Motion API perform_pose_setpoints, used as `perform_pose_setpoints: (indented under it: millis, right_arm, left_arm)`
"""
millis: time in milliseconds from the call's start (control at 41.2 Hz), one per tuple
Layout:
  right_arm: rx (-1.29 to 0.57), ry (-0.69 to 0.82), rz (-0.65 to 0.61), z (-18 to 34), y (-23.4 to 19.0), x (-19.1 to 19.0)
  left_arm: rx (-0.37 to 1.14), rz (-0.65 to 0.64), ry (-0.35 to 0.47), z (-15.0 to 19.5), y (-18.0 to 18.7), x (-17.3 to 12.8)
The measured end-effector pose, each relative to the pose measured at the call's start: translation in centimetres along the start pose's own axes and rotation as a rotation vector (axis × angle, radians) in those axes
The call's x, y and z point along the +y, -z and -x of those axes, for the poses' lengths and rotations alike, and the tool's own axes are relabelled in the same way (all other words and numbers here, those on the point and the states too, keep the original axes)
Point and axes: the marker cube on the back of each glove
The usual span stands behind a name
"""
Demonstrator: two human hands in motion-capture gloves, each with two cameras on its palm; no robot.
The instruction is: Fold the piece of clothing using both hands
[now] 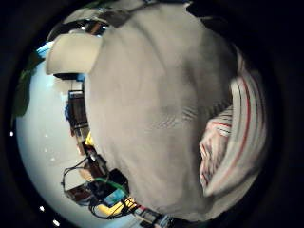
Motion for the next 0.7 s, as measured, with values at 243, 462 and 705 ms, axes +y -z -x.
perform_pose_setpoints:
  millis: [243,462,705]
  right_arm:
    - [-0.176,0.009,-0.169,2.3,-3.0,-5.7]
    - [-0.144,0.032,-0.094,5.1,2.9,-8.1]
    - [-0.151,0.288,-0.227,18.5,11.2,-1.4]
  left_arm:
    - [0.129,0.208,0.064,1.1,-0.6,0.5]
    - [0.087,-0.101,0.137,4.8,5.6,0.1]
    - [0.134,-0.221,0.224,8.8,11.8,1.3]
